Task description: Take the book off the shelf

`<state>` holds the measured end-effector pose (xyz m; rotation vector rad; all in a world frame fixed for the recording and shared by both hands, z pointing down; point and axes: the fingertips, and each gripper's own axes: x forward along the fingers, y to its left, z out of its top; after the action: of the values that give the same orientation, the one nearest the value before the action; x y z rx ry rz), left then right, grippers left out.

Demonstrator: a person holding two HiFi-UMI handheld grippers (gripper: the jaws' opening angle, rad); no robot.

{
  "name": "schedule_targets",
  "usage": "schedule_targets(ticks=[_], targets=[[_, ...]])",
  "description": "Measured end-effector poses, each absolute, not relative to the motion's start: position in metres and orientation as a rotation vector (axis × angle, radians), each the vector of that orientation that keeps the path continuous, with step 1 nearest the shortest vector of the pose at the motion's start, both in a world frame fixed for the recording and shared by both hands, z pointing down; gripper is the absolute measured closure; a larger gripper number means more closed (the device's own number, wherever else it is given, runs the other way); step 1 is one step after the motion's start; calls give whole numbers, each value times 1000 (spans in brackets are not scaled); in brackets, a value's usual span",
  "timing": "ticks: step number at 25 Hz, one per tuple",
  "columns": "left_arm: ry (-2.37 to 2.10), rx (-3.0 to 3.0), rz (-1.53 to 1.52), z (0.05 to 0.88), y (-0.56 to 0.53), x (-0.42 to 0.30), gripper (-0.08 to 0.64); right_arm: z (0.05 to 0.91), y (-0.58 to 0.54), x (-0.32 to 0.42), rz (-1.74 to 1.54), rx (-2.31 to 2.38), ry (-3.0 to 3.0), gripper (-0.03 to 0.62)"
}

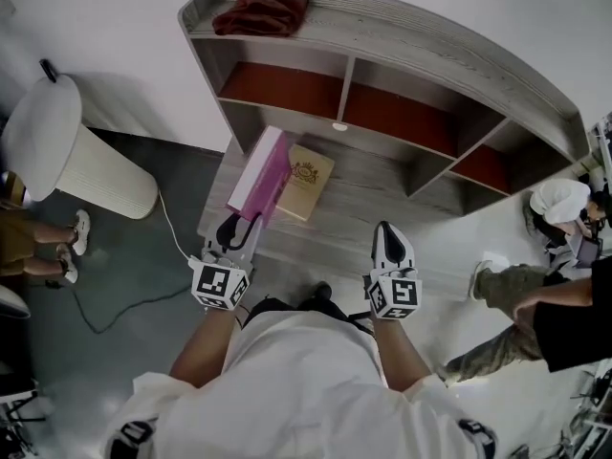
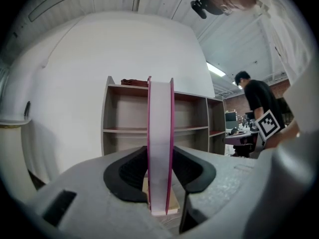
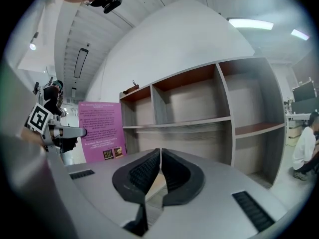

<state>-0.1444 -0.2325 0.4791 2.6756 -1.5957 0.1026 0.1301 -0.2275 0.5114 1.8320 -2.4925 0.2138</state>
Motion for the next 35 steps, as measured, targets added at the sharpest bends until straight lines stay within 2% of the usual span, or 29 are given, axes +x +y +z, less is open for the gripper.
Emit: schedule_targets(ticks=[22,35], targets=[[-1403,2720,100,502,-110,-210,408,503,-83,57,159,1927,-2388,572],[-1359,2725,83,516,-52,-200,408,506,-21,72,153,1950,-2375,572]])
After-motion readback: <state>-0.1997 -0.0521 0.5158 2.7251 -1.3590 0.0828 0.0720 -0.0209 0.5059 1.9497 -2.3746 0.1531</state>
